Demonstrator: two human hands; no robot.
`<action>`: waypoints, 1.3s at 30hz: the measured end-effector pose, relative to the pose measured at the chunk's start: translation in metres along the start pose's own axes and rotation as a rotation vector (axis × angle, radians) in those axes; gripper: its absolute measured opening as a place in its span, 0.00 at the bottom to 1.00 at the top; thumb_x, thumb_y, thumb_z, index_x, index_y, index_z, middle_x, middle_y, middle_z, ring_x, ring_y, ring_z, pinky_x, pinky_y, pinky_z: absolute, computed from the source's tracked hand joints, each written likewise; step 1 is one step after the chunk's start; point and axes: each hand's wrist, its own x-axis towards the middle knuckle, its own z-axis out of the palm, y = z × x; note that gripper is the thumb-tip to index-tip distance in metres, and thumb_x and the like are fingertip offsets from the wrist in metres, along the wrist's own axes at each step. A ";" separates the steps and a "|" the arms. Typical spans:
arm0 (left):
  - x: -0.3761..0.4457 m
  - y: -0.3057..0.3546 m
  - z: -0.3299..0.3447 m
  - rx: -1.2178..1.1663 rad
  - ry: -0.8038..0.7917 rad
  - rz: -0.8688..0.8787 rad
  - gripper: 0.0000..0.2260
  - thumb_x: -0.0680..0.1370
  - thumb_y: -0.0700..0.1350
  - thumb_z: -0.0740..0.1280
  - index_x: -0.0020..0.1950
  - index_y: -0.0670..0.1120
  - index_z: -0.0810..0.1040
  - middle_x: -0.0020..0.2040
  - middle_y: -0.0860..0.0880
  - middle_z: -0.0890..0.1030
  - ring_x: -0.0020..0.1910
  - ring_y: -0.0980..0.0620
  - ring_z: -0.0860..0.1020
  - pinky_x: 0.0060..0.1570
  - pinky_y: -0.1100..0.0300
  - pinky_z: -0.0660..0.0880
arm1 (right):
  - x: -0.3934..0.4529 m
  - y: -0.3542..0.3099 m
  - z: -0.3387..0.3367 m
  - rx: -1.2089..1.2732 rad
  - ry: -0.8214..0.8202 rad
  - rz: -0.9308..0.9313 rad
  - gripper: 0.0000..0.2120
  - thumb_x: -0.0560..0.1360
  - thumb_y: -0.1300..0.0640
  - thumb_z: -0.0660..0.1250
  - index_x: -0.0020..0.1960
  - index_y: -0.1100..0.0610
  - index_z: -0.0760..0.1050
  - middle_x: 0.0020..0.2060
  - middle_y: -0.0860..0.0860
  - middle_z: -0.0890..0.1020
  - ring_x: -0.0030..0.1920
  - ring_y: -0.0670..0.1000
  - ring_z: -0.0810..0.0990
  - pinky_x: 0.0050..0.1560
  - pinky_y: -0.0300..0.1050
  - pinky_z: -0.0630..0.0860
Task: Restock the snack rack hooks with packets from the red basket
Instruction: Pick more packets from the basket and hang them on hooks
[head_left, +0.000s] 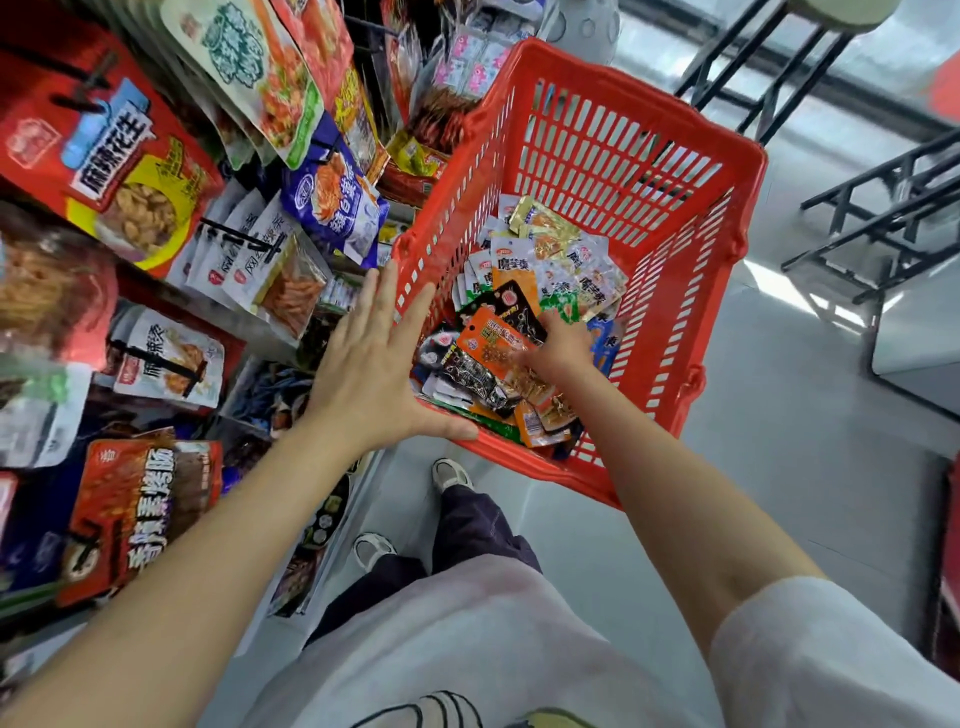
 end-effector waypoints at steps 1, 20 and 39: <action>0.000 0.000 -0.001 -0.009 0.002 0.002 0.68 0.51 0.84 0.57 0.82 0.52 0.37 0.81 0.47 0.30 0.80 0.48 0.32 0.77 0.49 0.39 | -0.001 -0.001 0.003 0.000 0.017 -0.033 0.36 0.73 0.45 0.76 0.76 0.50 0.64 0.74 0.64 0.61 0.75 0.66 0.58 0.72 0.64 0.64; -0.001 -0.007 -0.012 -0.091 -0.074 0.025 0.71 0.50 0.80 0.65 0.82 0.52 0.34 0.80 0.54 0.28 0.79 0.56 0.30 0.72 0.52 0.40 | -0.001 -0.022 0.011 -0.008 0.013 -0.308 0.23 0.76 0.58 0.73 0.67 0.58 0.67 0.58 0.60 0.77 0.50 0.60 0.79 0.43 0.50 0.74; -0.004 -0.011 -0.016 -0.183 -0.079 0.022 0.71 0.49 0.78 0.67 0.83 0.52 0.37 0.80 0.58 0.31 0.75 0.62 0.28 0.77 0.47 0.45 | -0.004 -0.026 0.027 -0.028 -0.383 -0.356 0.44 0.71 0.51 0.78 0.77 0.61 0.56 0.74 0.59 0.69 0.72 0.60 0.69 0.65 0.51 0.70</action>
